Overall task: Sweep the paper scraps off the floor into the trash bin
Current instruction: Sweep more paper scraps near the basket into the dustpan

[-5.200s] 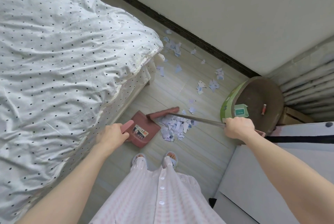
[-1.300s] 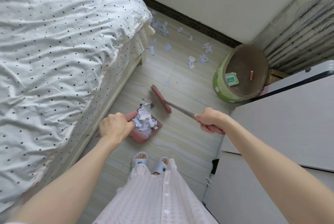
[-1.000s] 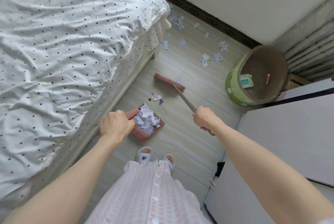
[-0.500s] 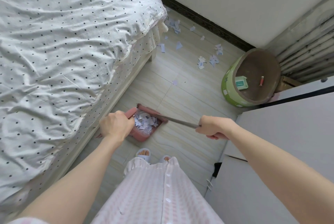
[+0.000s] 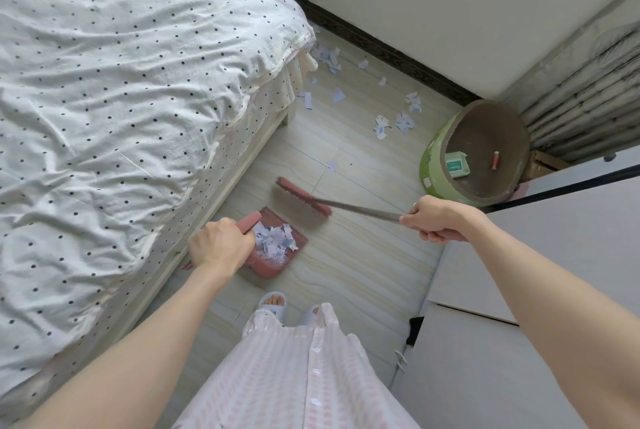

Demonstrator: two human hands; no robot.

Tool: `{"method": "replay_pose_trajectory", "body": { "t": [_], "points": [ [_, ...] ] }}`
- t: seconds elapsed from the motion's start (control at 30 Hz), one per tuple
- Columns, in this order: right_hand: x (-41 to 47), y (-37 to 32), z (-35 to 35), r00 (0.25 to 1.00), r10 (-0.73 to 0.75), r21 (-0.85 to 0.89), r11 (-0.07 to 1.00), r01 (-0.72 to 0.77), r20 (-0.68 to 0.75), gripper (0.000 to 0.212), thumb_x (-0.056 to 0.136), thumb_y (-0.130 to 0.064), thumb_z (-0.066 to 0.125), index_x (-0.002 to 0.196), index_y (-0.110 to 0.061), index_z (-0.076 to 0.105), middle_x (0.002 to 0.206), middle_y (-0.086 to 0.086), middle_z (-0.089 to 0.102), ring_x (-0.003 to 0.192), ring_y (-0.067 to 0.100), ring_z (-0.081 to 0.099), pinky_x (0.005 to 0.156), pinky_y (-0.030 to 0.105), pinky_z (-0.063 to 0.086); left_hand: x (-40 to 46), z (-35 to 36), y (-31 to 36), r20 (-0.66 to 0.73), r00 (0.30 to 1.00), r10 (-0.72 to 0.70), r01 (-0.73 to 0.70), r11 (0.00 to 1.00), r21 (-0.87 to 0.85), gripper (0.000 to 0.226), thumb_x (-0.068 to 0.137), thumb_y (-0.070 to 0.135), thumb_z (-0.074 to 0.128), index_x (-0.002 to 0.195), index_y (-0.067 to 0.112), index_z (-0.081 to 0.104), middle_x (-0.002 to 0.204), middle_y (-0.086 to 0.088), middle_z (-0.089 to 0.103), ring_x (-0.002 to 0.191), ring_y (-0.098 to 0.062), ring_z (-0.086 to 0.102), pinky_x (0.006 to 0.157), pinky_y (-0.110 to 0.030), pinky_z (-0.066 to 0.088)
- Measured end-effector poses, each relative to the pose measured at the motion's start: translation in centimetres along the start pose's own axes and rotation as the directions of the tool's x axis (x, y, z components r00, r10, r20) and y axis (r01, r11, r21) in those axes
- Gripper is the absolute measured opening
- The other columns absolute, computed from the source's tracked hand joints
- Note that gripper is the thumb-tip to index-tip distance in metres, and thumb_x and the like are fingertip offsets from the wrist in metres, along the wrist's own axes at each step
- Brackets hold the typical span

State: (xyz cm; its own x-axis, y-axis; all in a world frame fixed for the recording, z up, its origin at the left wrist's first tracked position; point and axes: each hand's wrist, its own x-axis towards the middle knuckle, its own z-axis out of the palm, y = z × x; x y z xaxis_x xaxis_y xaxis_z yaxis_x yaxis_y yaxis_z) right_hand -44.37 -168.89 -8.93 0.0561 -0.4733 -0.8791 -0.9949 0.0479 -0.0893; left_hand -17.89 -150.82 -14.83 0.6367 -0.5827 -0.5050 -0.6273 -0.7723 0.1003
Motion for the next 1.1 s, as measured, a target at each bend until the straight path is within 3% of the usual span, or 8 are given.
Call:
{"method": "replay_pose_trajectory", "body": {
  "t": [0.2, 0.33, 0.43, 0.8, 0.93, 1.1],
  "points": [
    [4.0, -1.4, 1.0, 0.983, 0.043, 0.014, 0.999, -0.041, -0.178, 0.045, 0.099, -0.033, 0.037, 0.066, -0.005, 0.05, 0.039, 0.004, 0.05, 0.031, 0.016, 0.039, 0.047, 0.021, 0.04, 0.2, 1.2, -0.6, -0.009, 1.0, 0.011, -0.01, 0.996, 0.09, 0.046, 0.089, 0.047, 0.05, 0.105, 0.008, 0.069, 0.105, -0.019, 0.069, 0.1, -0.036, 0.064, 0.079, -0.032, 0.045],
    [5.5, -3.1, 1.8, 0.965, 0.103, 0.031, 0.995, -0.098, -0.239, 0.039, 0.102, -0.032, 0.034, 0.085, -0.001, 0.05, 0.058, 0.008, 0.051, 0.035, 0.013, 0.041, 0.033, 0.013, 0.034, 0.3, 2.0, -0.3, -0.029, 0.999, 0.019, -0.016, 0.994, 0.109, 0.049, 0.09, 0.052, 0.048, 0.101, 0.01, 0.07, 0.102, -0.017, 0.07, 0.098, -0.035, 0.065, 0.077, -0.032, 0.046],
    [7.2, -3.6, 2.3, 0.957, 0.122, 0.033, 0.992, -0.118, -0.265, 0.035, 0.102, -0.031, 0.034, 0.091, -0.001, 0.05, 0.064, 0.009, 0.05, 0.043, 0.014, 0.042, 0.035, 0.017, 0.032, 0.2, 2.3, -0.5, -0.051, 0.998, 0.031, -0.024, 0.993, 0.118, 0.048, 0.09, 0.052, 0.048, 0.099, 0.011, 0.07, 0.099, -0.017, 0.07, 0.096, -0.036, 0.065, 0.075, -0.033, 0.046],
    [7.2, -3.7, 4.3, 0.979, 0.187, 0.021, 0.982, -0.185, -0.086, 0.022, 0.101, -0.019, 0.031, 0.098, -0.002, 0.045, 0.059, 0.007, 0.047, 0.036, 0.012, 0.033, 0.036, 0.013, 0.031, -0.2, 2.2, -0.6, -0.085, 0.995, 0.047, -0.039, 0.995, 0.092, 0.041, 0.089, 0.048, 0.051, 0.094, 0.013, 0.07, 0.096, -0.018, 0.071, 0.096, -0.036, 0.066, 0.075, -0.032, 0.045],
    [5.2, -3.4, 5.6, 0.986, 0.165, -0.052, 0.985, -0.165, -0.019, 0.017, 0.098, -0.019, 0.032, 0.099, -0.005, 0.042, 0.063, 0.008, 0.05, 0.041, 0.015, 0.038, 0.037, 0.013, 0.032, -0.7, 1.9, -1.4, -0.082, 0.995, 0.063, -0.058, 0.996, 0.068, 0.043, 0.09, 0.052, 0.049, 0.092, 0.014, 0.069, 0.094, -0.016, 0.071, 0.094, -0.036, 0.066, 0.073, -0.032, 0.045],
    [2.0, -2.1, 7.9, 0.992, 0.113, -0.142, 0.984, -0.105, 0.051, 0.031, 0.096, -0.023, 0.034, 0.076, -0.005, 0.049, 0.047, 0.005, 0.05, 0.027, 0.012, 0.034, 0.039, 0.013, 0.031, -1.2, 1.9, -2.1, -0.038, 0.995, 0.088, -0.087, 0.996, 0.03, 0.043, 0.089, 0.053, 0.051, 0.098, 0.014, 0.067, 0.098, -0.018, 0.071, 0.097, -0.037, 0.065, 0.076, -0.034, 0.047]
  ]
}}
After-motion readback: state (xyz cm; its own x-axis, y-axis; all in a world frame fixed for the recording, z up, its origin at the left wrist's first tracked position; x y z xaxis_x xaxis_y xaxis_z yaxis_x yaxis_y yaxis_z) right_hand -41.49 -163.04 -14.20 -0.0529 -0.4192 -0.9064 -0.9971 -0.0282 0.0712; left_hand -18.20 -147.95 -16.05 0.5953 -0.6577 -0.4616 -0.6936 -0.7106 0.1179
